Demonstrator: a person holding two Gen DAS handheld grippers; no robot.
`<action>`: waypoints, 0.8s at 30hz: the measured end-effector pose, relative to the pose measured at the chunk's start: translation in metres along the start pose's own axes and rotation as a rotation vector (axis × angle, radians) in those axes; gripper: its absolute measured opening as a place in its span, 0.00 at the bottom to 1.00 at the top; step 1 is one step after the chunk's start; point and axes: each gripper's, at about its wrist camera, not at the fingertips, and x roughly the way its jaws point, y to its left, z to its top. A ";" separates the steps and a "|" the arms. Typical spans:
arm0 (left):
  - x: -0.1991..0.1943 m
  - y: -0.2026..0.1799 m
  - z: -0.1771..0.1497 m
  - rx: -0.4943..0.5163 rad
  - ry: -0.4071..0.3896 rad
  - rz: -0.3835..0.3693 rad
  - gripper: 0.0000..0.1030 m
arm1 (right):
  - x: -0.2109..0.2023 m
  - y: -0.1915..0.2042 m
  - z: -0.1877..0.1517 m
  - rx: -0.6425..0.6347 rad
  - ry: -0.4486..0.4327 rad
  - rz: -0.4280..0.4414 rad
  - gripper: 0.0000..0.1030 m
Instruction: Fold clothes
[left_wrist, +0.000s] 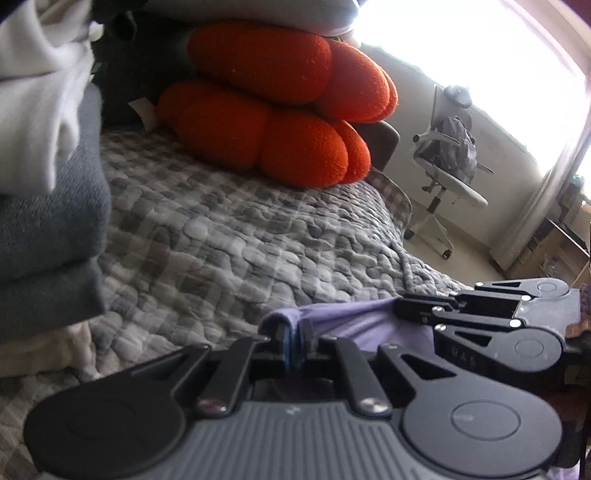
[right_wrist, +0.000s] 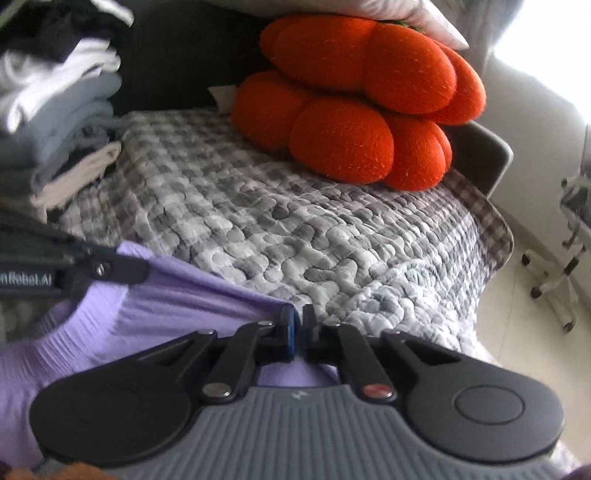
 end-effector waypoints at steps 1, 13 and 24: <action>-0.001 0.000 0.000 0.000 0.005 -0.004 0.06 | -0.003 -0.002 0.000 0.020 -0.005 0.007 0.14; -0.057 -0.016 0.005 0.075 0.103 0.021 0.29 | -0.079 -0.013 -0.006 0.200 -0.055 0.140 0.42; -0.120 0.005 -0.029 0.011 0.144 0.092 0.29 | -0.108 0.019 -0.023 0.250 -0.089 0.298 0.42</action>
